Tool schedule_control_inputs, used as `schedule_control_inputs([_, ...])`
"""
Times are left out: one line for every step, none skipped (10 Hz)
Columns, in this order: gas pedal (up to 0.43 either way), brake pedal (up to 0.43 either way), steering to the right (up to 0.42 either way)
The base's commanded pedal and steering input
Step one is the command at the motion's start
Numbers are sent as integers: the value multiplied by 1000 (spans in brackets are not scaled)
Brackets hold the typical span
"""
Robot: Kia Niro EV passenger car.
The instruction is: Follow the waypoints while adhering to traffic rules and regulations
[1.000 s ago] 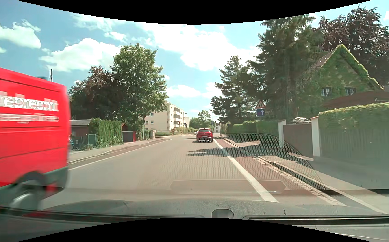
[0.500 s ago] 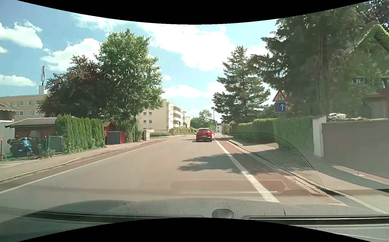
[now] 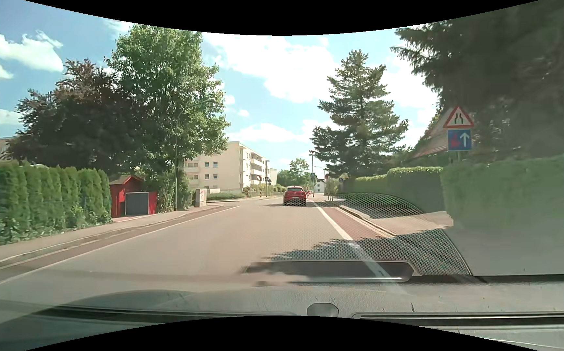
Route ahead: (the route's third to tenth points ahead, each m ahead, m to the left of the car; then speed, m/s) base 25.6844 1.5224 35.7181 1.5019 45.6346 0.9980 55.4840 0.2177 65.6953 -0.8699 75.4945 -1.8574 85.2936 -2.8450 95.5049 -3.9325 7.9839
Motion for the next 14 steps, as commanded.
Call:
schedule_control_inputs([87, 6, -7])
schedule_control_inputs([98, 6, -7])
schedule_control_inputs([98, 6, -7])
schedule_control_inputs([98, 6, -7])
schedule_control_inputs([98, 6, -7])
schedule_control_inputs([98, 6, -7])
schedule_control_inputs([98, 6, -7])
schedule_control_inputs([98, 6, -7])
schedule_control_inputs([98, 6, -6])
schedule_control_inputs([98, 6, -7])
schedule_control_inputs([98, 6, -7])
schedule_control_inputs([98, 6, -7])
schedule_control_inputs([98, 6, -7])
schedule_control_inputs([98, 6, -7])
